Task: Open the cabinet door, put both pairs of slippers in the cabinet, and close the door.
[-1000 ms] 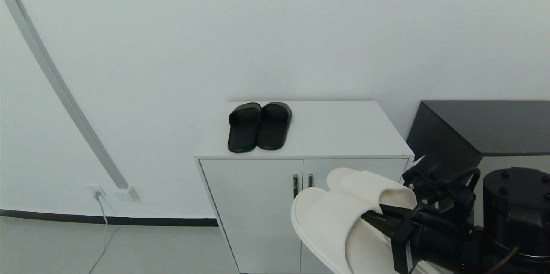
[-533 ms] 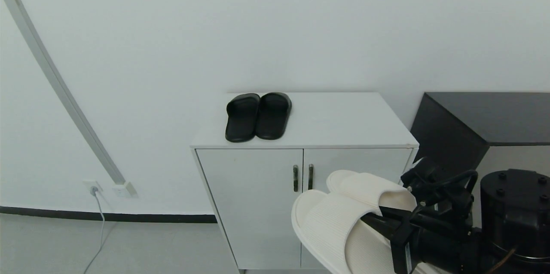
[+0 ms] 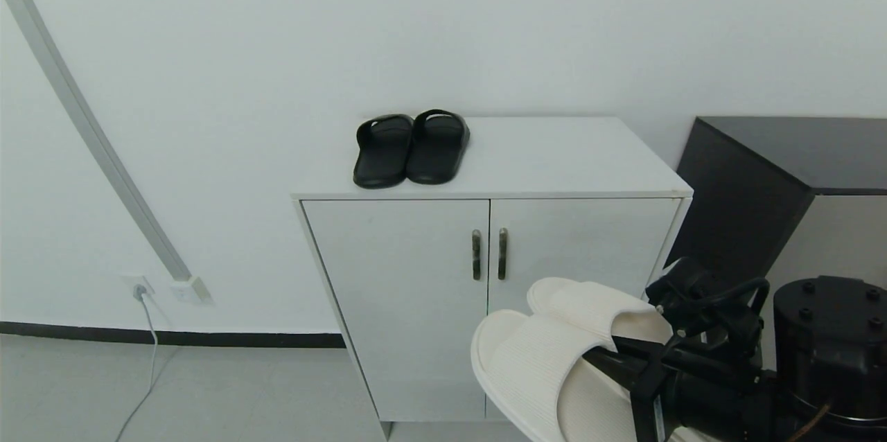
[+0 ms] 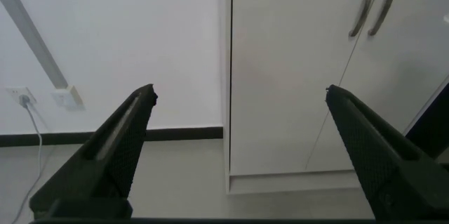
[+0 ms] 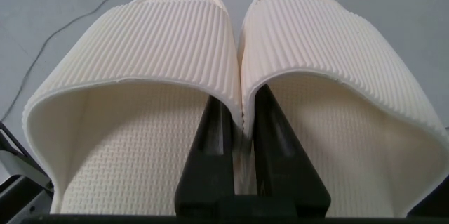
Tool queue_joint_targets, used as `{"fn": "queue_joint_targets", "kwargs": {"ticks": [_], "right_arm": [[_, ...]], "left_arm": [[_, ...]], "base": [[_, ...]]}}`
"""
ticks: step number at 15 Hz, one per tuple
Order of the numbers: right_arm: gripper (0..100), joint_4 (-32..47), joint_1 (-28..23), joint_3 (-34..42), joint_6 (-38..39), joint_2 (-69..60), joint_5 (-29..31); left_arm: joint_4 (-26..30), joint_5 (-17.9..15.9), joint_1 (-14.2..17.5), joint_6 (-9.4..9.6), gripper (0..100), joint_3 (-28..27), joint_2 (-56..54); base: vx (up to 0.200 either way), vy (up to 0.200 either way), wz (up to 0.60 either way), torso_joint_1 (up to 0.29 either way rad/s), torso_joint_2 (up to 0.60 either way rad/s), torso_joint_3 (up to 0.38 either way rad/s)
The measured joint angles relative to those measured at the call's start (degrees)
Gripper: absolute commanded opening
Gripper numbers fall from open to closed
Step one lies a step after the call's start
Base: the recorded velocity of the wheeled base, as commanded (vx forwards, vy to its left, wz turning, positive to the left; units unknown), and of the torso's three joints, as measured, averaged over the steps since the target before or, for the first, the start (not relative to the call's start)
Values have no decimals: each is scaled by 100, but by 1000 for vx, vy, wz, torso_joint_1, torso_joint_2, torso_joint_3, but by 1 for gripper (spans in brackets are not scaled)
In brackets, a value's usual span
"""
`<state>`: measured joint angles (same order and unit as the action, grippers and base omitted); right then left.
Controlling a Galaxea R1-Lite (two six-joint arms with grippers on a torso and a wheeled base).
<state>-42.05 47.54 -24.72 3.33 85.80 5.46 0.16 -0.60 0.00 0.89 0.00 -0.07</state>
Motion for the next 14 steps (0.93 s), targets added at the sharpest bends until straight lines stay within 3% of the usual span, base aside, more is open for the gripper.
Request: {"fn": "queue_joint_targets", "kwargs": {"ticks": [5,14], "right_arm": [[0,-21,-5,30,0,63,6],[0,-29,-11,78,-5,150,30]], "left_arm": [[-2,-6,0,74,100,0,0],[0,-5,0,33,100,0,0]], "base": [[0,0,0,-184,498,318],[0,0,0,-128,466,339]]}}
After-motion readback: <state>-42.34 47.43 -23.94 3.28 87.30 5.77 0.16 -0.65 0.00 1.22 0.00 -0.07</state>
